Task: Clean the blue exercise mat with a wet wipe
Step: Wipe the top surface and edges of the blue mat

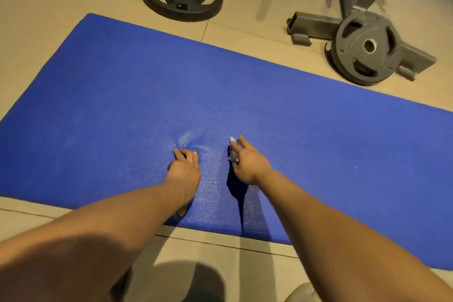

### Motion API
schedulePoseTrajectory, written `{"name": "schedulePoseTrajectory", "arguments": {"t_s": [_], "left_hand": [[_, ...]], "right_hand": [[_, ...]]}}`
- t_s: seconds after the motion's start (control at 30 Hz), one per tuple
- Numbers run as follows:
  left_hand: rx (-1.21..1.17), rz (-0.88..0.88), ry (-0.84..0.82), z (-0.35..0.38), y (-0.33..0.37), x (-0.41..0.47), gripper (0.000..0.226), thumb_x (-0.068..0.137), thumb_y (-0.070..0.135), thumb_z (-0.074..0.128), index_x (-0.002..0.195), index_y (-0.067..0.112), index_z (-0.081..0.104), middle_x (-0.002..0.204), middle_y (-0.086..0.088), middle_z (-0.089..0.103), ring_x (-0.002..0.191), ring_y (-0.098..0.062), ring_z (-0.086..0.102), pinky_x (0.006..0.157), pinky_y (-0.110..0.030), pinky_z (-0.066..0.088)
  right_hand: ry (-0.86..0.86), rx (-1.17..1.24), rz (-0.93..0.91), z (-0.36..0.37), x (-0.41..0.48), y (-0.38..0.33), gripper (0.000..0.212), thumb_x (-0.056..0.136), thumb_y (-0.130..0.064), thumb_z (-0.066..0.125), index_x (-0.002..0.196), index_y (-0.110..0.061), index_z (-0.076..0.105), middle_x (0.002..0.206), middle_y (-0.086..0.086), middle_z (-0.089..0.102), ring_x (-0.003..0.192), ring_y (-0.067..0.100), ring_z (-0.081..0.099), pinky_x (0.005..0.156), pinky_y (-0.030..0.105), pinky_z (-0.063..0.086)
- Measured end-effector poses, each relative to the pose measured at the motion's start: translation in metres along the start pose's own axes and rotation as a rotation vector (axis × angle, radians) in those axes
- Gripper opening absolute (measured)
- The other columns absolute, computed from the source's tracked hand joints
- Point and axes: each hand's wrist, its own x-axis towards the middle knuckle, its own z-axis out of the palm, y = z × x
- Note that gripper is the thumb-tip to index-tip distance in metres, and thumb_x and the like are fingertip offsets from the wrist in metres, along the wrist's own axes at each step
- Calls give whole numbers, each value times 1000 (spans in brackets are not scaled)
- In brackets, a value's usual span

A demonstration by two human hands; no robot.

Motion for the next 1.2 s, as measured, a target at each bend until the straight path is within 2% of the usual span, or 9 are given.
{"name": "schedulePoseTrajectory", "arguments": {"t_s": [0.13,0.23,0.4,0.5,0.67,0.87,0.97,1.1,1.2], "left_hand": [[80,59,37,-2,-4,-3,134,75,66,78,156,-12,6,157,-36,14,141,-56,26,107,-52,48],[98,48,28,-9,-4,-9,146,65,75,79,156,-12,6,156,-34,18,141,-53,28,114,-53,40],[16,-32,-150,-16,9,6,135,63,76,80,156,-4,23,156,-28,21,143,-53,24,107,-53,46],[-294,10,69,-45,30,13,96,74,65,77,145,13,39,145,-9,39,137,-32,41,100,-40,49],[-453,252,296,-56,70,29,104,95,65,54,162,6,1,170,-16,-9,158,-31,-3,128,-40,10],[-482,178,334,-38,79,46,116,83,89,7,161,5,-8,167,-17,-21,155,-29,-22,128,-42,-2],[-559,70,379,-35,89,52,131,67,96,-14,162,9,8,167,-24,-13,156,-34,-17,128,-46,4],[-670,-40,380,-40,106,64,122,76,97,13,152,3,22,164,-26,7,157,-36,-8,124,-53,24],[-671,-25,392,-52,125,71,120,77,92,31,151,-2,20,163,-21,12,156,-34,-3,125,-52,23]], "right_hand": [[16,29,42,-19,-20,11,59,100,-17,50,156,-15,32,170,4,2,135,35,49,91,42,48],[69,9,210,1,-24,34,49,100,-26,53,144,-10,40,163,13,19,135,37,45,99,47,45],[14,-101,307,31,-51,108,94,94,-56,61,160,-12,9,169,8,3,153,30,13,118,54,26],[-138,-43,262,22,-52,120,115,86,-63,68,162,-16,-6,169,4,-16,156,28,-5,122,56,18],[-212,-28,207,9,-47,123,124,81,-57,77,162,-17,-8,168,3,-19,156,29,-7,122,56,20],[-31,7,199,-30,-47,198,66,84,-47,76,139,-19,51,143,7,51,128,30,52,103,44,48],[-15,-133,413,-41,-57,260,100,71,-63,80,148,-18,33,148,9,37,138,32,38,106,48,41],[-156,-129,449,-24,-55,292,149,60,-72,84,160,-11,-10,167,13,-9,154,37,1,118,54,27],[-130,-188,449,-20,-48,284,153,59,-70,86,158,-3,-9,166,20,-6,152,43,4,118,50,31]]}}
